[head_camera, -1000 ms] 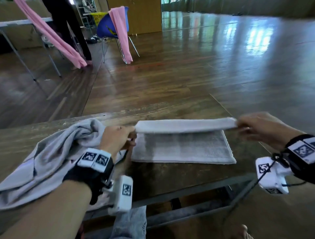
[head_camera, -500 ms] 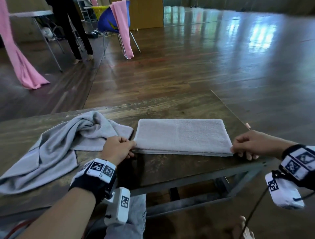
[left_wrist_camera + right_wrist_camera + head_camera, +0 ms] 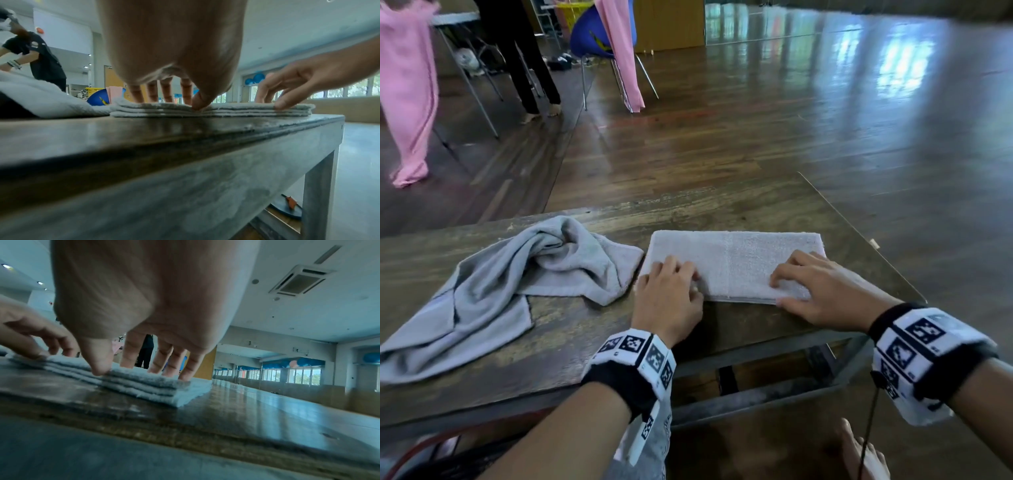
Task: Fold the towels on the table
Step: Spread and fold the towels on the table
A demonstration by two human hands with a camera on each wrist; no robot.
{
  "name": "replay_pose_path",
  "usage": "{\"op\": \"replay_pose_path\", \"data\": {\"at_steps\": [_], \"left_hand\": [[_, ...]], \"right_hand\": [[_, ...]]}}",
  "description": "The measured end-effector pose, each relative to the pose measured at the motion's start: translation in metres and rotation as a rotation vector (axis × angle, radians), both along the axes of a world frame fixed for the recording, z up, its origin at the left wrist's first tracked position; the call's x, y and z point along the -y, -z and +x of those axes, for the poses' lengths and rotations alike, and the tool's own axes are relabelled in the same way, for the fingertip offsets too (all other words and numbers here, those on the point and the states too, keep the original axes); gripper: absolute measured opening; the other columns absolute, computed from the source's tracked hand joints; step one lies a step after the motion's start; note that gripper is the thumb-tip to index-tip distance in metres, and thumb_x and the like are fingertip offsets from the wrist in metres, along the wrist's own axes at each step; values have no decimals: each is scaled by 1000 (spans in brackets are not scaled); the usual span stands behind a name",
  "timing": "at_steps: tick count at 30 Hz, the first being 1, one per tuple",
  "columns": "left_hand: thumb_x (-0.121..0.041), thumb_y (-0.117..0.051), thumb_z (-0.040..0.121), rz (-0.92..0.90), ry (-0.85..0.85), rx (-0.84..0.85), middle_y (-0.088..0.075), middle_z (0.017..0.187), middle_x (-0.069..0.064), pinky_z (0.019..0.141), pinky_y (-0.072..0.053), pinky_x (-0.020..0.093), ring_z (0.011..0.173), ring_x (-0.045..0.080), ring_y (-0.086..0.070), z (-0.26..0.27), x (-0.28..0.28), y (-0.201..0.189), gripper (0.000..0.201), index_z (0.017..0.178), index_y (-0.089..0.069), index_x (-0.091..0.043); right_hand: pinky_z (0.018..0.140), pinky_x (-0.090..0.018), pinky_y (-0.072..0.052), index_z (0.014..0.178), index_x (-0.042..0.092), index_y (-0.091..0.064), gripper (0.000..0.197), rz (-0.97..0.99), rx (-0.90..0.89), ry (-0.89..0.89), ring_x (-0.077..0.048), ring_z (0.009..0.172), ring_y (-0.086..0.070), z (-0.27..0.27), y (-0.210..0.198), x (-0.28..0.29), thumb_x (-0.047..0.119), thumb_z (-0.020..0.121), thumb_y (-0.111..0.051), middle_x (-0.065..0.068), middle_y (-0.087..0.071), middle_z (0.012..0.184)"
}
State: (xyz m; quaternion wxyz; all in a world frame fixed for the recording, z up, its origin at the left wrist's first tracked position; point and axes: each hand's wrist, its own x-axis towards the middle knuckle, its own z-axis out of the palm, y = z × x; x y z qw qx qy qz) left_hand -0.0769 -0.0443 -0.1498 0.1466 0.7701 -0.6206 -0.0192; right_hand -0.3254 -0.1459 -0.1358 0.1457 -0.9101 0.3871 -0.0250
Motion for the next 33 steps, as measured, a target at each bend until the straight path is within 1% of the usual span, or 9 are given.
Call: {"op": "replay_pose_path", "data": {"at_steps": [3,6,9,12,15,17,19,25,33], "left_hand": [[-42,-46,87,43,1,-3,-52,96,-6,89,-35,37,95,17,-47,5,-4,-4,17,88,-54,-27],[-46,-41,85,34,-2,-24,-56,73,-4,67,-37,33,73,19,-53,7,-1,-8,37,66,-55,-17],[-41,-46,91,-92,106,-64,-51,85,-3,71,-44,32,84,15,-51,4,6,-8,29,76,-58,-19],[-37,-51,93,-111,213,-30,-50,116,0,92,-45,35,111,18,-48,-7,17,-3,23,108,-58,-20],[-46,-41,98,32,196,-44,-29,156,3,119,-23,42,148,23,-18,-19,22,14,45,137,-40,-24],[-50,-27,100,106,168,-39,-9,165,-1,124,-5,43,153,17,0,-23,21,29,57,152,-22,-26],[-52,-19,100,99,146,-24,-2,166,-5,124,4,41,153,13,5,-22,21,37,61,155,-14,-27],[-57,-10,95,92,117,8,0,166,-9,123,6,42,152,10,6,-22,24,43,67,157,-8,-32],[-66,-11,92,130,131,-8,5,165,-13,124,5,42,152,9,9,-12,22,38,68,155,0,-42]], "right_hand": [[89,-33,-45,89,44,-60,35,6,-21,30,-4,98,-53,1,-6,3,71,86,-38,19,-51,97],[73,-28,-37,69,34,-67,59,-3,-12,59,-1,78,-56,5,-10,2,74,88,-29,18,-56,82],[70,-27,-35,66,26,-65,59,-144,61,51,-3,71,-54,17,-9,-4,67,92,-32,14,-55,76],[78,-30,-40,83,30,-61,36,-202,129,-28,-8,83,-54,34,-7,-10,54,95,-37,14,-55,84],[98,-36,-43,122,31,-54,32,-210,153,-71,-13,116,-50,50,6,-15,44,95,-42,12,-51,123],[117,-39,-30,144,26,-40,49,-143,106,-60,-18,142,-32,58,21,-15,43,98,-42,3,-36,153],[125,-36,-11,157,29,-24,57,-31,80,-47,-15,153,-12,63,33,-14,41,103,-38,4,-19,166],[123,-32,6,159,43,-9,62,-24,18,-8,-3,154,5,56,38,-10,57,101,-24,19,-3,168],[124,-38,7,155,53,0,75,-25,-29,125,-4,153,12,47,41,-9,80,87,-11,21,10,167]]}}
